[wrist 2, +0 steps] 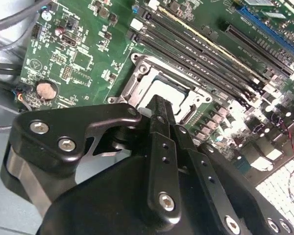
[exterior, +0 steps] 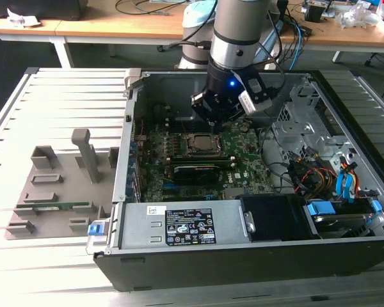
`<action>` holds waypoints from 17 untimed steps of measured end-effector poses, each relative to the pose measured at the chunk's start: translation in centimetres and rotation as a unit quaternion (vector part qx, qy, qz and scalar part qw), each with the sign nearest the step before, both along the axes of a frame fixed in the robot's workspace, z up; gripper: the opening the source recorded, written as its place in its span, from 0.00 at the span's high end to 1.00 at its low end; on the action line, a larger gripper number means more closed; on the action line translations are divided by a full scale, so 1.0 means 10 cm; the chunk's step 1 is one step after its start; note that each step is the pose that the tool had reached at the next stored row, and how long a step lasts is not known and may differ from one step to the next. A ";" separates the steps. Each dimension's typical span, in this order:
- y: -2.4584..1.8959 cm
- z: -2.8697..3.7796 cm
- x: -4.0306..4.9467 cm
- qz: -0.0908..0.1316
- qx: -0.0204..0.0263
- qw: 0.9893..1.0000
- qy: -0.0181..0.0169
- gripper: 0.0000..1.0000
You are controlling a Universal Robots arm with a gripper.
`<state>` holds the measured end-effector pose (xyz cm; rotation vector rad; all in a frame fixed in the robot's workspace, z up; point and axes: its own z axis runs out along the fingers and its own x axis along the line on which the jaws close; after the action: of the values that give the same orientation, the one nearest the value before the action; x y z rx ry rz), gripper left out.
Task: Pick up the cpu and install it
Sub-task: 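Install the first cpu locking lever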
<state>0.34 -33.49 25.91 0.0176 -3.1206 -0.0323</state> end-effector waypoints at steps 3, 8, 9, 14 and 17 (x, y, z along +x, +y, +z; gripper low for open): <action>0.000 0.001 -0.052 0.001 0.000 1.000 -0.004 0.89; 0.027 0.000 -0.244 0.005 0.000 1.000 -0.004 0.89; 0.050 0.000 -0.263 0.005 0.000 1.000 -0.004 0.89; 0.156 0.000 -0.316 0.005 0.000 1.000 -0.004 0.89; 0.188 0.000 -0.324 0.005 0.000 1.000 -0.004 0.89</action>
<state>-2.91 -31.61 25.91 0.0336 -3.1277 -0.0318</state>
